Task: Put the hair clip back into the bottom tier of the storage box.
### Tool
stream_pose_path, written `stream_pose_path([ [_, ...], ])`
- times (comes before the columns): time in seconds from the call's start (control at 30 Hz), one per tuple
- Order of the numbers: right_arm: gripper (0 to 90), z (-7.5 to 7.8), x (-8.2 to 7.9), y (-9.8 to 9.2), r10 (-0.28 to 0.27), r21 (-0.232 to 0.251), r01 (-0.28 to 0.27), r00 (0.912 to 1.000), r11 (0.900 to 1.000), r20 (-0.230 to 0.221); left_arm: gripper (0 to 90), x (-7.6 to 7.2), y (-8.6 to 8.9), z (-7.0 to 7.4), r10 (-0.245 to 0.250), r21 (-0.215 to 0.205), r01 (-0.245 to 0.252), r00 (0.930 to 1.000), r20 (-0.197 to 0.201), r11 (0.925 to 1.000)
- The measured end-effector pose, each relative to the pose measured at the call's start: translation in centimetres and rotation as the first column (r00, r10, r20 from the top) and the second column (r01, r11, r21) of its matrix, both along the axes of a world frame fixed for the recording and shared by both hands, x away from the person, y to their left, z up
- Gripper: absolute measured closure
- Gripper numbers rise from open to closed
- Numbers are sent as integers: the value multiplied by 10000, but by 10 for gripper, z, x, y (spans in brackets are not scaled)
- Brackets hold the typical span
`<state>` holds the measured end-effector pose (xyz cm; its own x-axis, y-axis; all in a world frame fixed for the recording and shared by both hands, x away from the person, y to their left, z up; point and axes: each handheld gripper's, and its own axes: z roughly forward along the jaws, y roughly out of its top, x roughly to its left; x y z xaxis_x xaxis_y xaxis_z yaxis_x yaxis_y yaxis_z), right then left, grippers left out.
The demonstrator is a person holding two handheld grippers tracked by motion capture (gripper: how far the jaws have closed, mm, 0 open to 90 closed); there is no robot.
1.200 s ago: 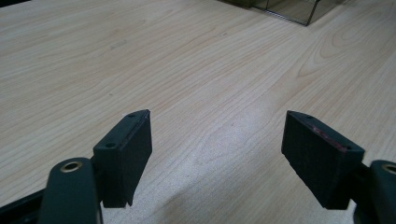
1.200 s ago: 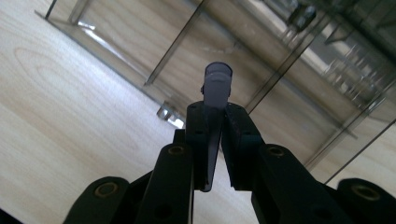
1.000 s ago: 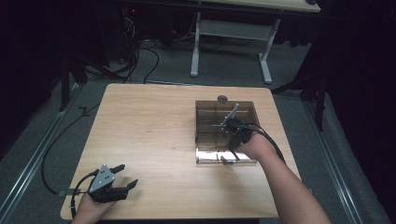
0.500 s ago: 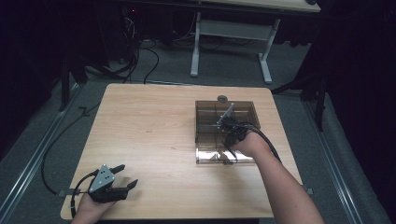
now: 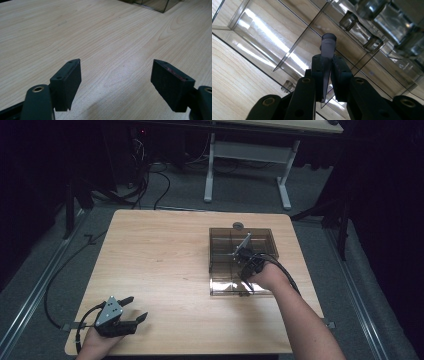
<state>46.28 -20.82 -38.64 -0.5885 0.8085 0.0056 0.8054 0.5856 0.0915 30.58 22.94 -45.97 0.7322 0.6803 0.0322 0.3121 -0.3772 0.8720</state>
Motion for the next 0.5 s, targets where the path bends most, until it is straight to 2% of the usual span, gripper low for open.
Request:
stream_pose_path([
  [0.03,812,-1,1,-2,303,58,-303,9995,9995,123,249,0,0,0,3,0,-3,10000,-3,10000],
  [0.1,812,-1,0,-2,164,132,-165,9998,9998,58,249,0,0,0,18,-16,-18,10000,22,10000],
  [0.23,812,-4,-1,-1,435,100,-436,9990,9990,143,249,0,0,0,11,19,-11,10000,1,10000],
  [0.3,812,-4,-2,1,281,5,-282,9995,9996,128,249,0,0,0,13,16,-13,10000,1,10000],
  [0.33,812,-5,-1,1,490,18,-490,9986,9988,197,249,0,0,0,12,1,-12,10000,-4,10000],
  [0.37,812,-5,-3,3,173,-22,-173,9998,9998,95,249,0,0,0,15,-2,-15,10000,-5,10000],
  [0.43,812,-6,-1,2,535,9,-536,9983,9986,209,249,0,0,0,25,-29,-25,10000,17,10000],
  [0.5,812,-7,-1,2,609,-47,-608,9979,9981,219,249,0,0,0,21,-36,-21,10000,14,10000],
])
